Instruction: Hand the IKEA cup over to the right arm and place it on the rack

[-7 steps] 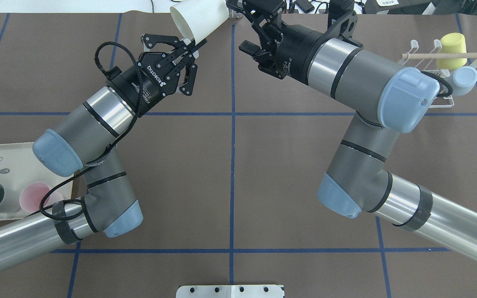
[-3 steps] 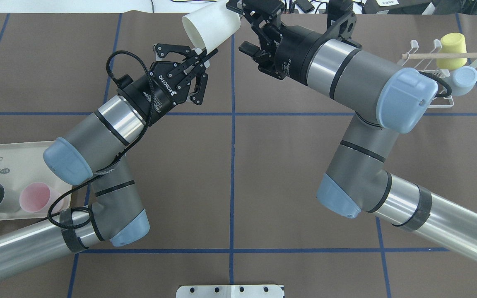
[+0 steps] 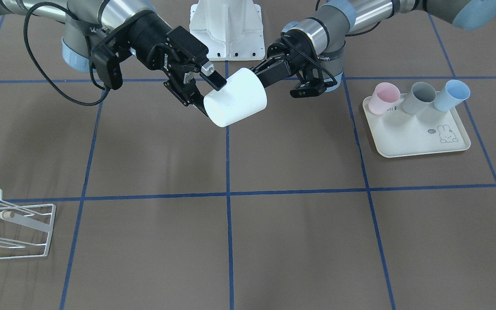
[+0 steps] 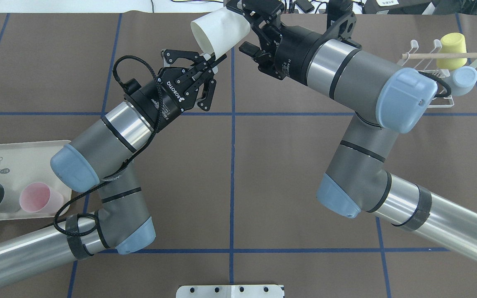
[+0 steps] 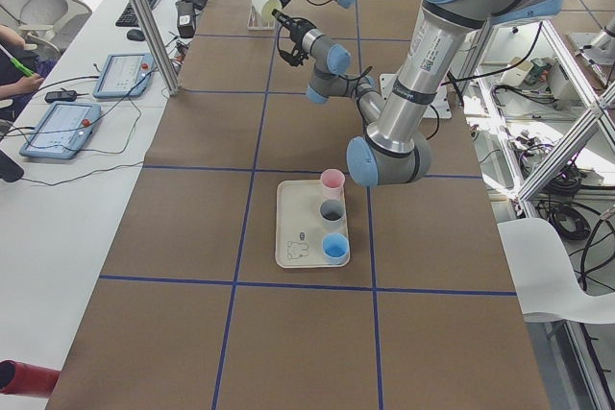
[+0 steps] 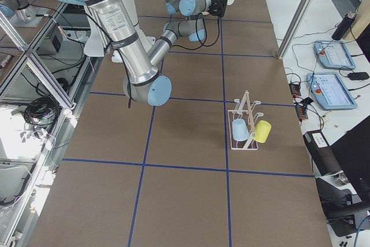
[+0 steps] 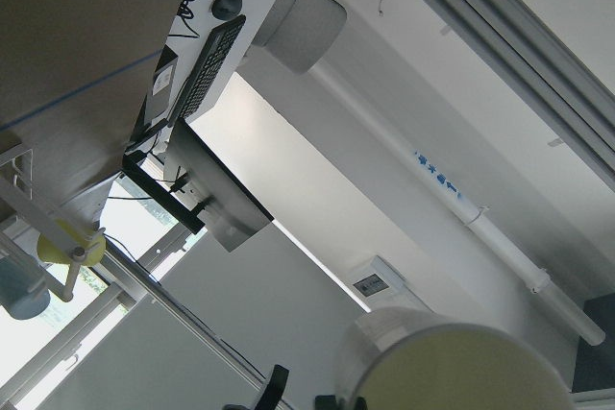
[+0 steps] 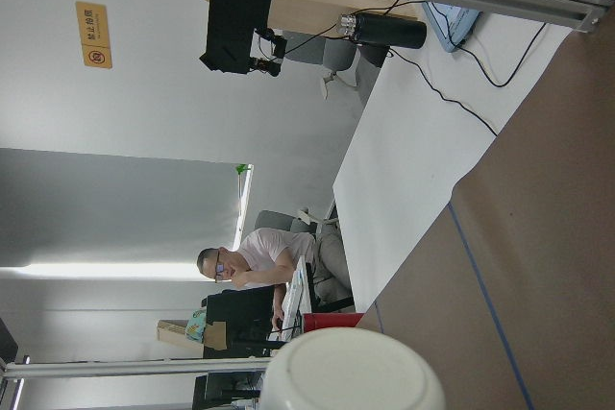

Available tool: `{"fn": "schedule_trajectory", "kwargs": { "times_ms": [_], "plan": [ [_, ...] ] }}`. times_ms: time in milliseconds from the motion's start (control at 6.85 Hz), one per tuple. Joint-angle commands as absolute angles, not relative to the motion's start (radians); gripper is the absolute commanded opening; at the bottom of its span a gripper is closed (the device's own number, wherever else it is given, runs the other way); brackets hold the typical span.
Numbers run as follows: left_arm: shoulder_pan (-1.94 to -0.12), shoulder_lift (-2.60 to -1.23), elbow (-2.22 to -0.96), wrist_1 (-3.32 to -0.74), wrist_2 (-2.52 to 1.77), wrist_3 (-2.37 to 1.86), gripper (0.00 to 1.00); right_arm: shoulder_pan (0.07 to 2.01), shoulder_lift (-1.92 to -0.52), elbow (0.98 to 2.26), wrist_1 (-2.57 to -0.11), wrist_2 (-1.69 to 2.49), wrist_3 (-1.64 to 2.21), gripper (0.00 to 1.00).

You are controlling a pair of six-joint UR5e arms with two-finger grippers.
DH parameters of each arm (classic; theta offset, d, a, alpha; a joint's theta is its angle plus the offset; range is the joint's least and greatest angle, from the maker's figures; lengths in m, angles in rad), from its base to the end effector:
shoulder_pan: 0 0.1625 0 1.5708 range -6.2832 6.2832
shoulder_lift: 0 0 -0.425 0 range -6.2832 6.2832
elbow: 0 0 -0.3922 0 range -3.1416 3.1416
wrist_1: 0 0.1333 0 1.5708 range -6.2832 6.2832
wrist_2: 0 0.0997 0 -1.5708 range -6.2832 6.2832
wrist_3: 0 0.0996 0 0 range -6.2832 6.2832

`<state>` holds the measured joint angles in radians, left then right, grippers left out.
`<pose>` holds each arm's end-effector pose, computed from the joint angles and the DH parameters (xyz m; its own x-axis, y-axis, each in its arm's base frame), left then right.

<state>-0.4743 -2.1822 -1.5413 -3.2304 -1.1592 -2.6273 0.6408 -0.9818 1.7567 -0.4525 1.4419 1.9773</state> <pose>0.4379 -0.4195 0.1601 -0.8792 -0.4456 -0.1689 -0.1383 0.5778 -0.8044 -0.3763 -0.4629 0.1156 -0.5064 0.1115 0.8551 -0.5339 0.7381 -0.4124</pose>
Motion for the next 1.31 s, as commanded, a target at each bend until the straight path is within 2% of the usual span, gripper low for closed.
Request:
{"fn": "schedule_trajectory", "kwargs": {
  "times_ms": [0,1167],
  "plan": [
    [-0.46,-2.195,-1.543,-3.231,-1.147,-2.614,0.0,0.64,-0.982,1.755,-0.453,1.442,1.977,1.0],
    [-0.439,-2.197,-1.548,-3.231,-1.143,-2.6,0.0,0.64,-0.979,1.753,-0.451,1.442,1.977,1.0]
  ]
}}
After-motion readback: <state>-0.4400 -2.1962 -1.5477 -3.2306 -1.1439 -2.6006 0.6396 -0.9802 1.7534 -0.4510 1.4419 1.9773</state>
